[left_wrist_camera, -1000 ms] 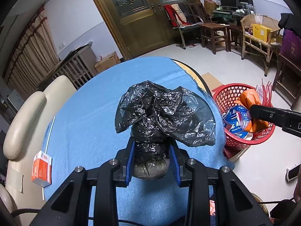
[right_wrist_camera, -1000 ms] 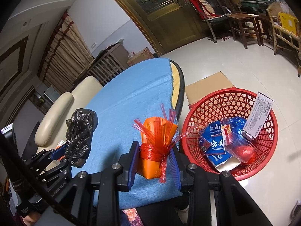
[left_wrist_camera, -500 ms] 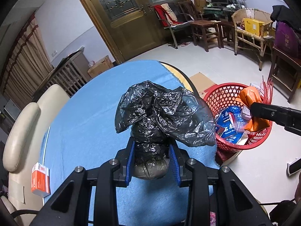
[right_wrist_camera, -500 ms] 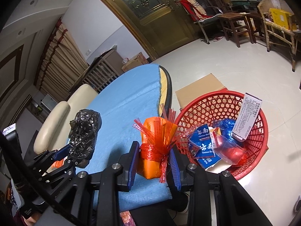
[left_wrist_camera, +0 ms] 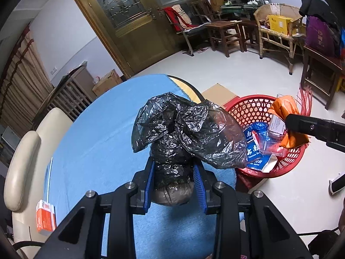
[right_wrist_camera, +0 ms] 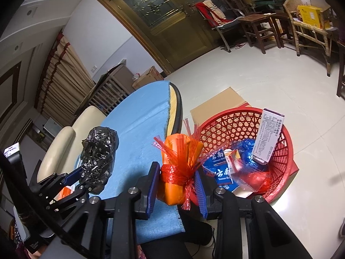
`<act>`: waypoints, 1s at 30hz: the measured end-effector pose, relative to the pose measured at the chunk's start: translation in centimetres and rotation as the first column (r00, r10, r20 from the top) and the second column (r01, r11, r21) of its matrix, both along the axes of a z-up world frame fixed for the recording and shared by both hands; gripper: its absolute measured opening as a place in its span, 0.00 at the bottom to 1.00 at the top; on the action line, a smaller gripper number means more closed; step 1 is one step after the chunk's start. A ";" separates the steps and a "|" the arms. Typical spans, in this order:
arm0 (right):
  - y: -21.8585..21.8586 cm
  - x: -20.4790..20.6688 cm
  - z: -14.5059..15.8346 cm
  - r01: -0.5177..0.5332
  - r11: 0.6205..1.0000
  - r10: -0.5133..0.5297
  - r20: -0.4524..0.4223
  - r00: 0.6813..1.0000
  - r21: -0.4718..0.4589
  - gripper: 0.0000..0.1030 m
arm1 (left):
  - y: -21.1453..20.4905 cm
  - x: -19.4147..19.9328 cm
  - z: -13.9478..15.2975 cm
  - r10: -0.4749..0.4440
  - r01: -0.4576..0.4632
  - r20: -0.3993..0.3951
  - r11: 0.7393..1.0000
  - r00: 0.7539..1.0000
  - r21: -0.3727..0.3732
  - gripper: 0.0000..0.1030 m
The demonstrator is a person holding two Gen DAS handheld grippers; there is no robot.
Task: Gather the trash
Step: 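Lower the black bag and orange mesh bag into the red basket with both tools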
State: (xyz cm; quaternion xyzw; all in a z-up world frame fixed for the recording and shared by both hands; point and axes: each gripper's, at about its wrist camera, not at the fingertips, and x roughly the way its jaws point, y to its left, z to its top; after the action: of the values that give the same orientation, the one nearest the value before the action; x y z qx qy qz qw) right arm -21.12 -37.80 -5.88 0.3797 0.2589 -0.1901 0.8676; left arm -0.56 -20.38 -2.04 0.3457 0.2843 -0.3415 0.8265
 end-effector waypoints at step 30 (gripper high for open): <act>-4.1 -3.5 -1.2 0.139 0.989 -0.139 0.000 0.990 0.047 0.33 | 0.7 0.4 0.1 -0.134 0.132 0.021 0.990 0.991 0.052 0.35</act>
State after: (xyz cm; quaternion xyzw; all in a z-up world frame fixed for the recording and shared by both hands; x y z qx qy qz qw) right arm -24.67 -41.93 -7.06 0.4174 0.2347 -0.2434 0.8435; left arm -0.15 -19.66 -1.92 0.3888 0.2589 -0.3843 0.7963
